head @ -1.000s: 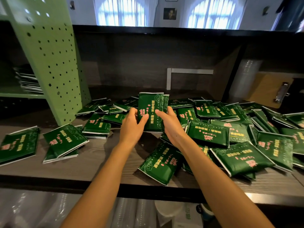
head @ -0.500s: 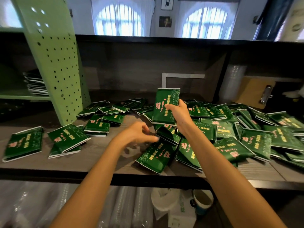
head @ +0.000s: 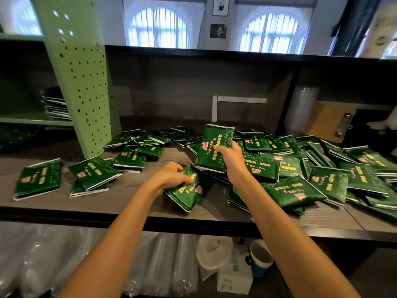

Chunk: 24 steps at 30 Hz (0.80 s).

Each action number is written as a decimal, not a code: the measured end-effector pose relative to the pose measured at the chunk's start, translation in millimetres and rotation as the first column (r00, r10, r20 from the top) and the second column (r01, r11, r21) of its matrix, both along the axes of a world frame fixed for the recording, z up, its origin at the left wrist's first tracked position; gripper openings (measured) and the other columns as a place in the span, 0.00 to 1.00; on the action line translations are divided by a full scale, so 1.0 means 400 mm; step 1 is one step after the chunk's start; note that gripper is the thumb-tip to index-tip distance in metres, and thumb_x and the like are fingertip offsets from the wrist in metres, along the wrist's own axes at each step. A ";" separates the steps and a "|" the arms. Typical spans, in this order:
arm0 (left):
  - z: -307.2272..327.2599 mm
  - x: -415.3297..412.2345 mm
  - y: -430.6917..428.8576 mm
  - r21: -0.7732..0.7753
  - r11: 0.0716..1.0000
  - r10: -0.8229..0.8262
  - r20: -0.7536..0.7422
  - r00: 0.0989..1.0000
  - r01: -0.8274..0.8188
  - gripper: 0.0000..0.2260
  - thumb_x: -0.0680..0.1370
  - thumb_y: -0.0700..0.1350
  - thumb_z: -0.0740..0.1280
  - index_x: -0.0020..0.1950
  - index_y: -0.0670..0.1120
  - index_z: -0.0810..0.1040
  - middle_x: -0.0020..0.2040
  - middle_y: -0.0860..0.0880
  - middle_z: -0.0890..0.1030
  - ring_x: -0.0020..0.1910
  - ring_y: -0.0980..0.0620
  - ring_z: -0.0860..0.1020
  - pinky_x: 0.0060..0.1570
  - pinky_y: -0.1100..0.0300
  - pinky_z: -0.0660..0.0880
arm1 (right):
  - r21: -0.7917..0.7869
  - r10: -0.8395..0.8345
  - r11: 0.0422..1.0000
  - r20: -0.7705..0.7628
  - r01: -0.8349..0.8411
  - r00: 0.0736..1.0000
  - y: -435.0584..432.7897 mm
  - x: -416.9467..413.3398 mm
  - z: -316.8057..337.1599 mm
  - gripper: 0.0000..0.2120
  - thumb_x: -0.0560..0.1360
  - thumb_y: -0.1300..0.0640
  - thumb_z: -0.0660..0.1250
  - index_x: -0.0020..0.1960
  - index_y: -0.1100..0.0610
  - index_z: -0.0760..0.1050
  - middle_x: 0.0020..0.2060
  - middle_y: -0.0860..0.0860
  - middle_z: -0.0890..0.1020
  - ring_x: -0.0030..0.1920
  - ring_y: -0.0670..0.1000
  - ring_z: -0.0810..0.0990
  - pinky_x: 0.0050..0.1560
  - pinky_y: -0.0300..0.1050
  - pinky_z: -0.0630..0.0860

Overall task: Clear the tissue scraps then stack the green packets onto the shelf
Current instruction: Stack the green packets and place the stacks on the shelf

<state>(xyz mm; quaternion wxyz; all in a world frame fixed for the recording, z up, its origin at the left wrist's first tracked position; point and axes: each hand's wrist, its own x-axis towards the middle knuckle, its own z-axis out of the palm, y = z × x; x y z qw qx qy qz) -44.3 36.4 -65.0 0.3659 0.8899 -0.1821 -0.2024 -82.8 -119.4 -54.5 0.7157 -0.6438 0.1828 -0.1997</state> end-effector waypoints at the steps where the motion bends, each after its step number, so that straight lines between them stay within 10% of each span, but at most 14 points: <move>1: 0.003 0.008 0.012 -0.046 0.998 0.052 -0.003 0.999 -0.052 0.06 0.75 0.42 0.67 0.48 0.42 0.73 0.44 0.45 0.75 0.41 0.50 0.72 0.39 0.59 0.68 | 0.001 -0.001 1.000 -0.005 0.001 1.000 0.009 0.008 0.002 0.15 0.76 0.64 0.64 0.61 0.59 0.71 0.57 0.53 0.79 0.55 0.52 0.78 0.57 0.50 0.75; 5: 0.025 0.046 0.056 -0.247 0.939 0.239 -0.037 0.970 -0.241 0.08 0.75 0.39 0.65 0.53 0.42 0.69 0.45 0.45 0.72 0.40 0.51 0.71 0.38 0.59 0.67 | 0.019 0.019 1.000 -0.042 -0.018 0.999 0.039 0.059 -0.008 0.26 0.74 0.58 0.65 0.71 0.59 0.63 0.65 0.54 0.74 0.63 0.56 0.75 0.64 0.58 0.72; 10: 0.039 0.099 0.065 -0.506 0.762 0.424 -0.085 0.902 -0.405 0.21 0.72 0.32 0.66 0.59 0.48 0.66 0.44 0.48 0.73 0.40 0.53 0.73 0.38 0.61 0.70 | 0.057 -0.030 0.998 -0.037 0.033 0.999 0.056 0.096 0.008 0.09 0.77 0.63 0.62 0.56 0.58 0.70 0.51 0.55 0.80 0.50 0.54 0.80 0.54 0.51 0.78; 18: 0.025 0.149 0.013 -0.709 0.487 0.657 -0.088 0.749 -0.510 0.01 0.76 0.43 0.66 0.45 0.47 0.75 0.44 0.49 0.77 0.46 0.48 0.77 0.42 0.56 0.72 | 0.114 -0.105 0.988 0.002 0.104 0.995 0.025 0.131 -0.012 0.18 0.75 0.66 0.62 0.63 0.57 0.64 0.50 0.54 0.77 0.50 0.54 0.78 0.56 0.54 0.76; 22: 0.013 0.172 -0.009 -0.766 0.286 0.653 -0.285 0.702 -0.576 0.04 0.75 0.40 0.68 0.46 0.45 0.73 0.43 0.48 0.77 0.36 0.53 0.75 0.32 0.60 0.74 | 0.071 -0.117 0.991 0.001 0.117 0.993 0.024 0.127 -0.003 0.27 0.77 0.65 0.60 0.73 0.59 0.55 0.42 0.51 0.74 0.51 0.57 0.77 0.52 0.55 0.75; 24: 0.009 0.177 -0.012 -0.784 0.123 0.570 -0.447 0.689 -0.609 0.12 0.75 0.36 0.67 0.55 0.42 0.70 0.49 0.44 0.76 0.36 0.53 0.76 0.26 0.65 0.77 | 0.069 -0.143 0.988 0.005 0.142 0.990 0.026 0.119 0.004 0.31 0.78 0.64 0.59 0.76 0.59 0.49 0.54 0.52 0.75 0.60 0.58 0.74 0.52 0.52 0.74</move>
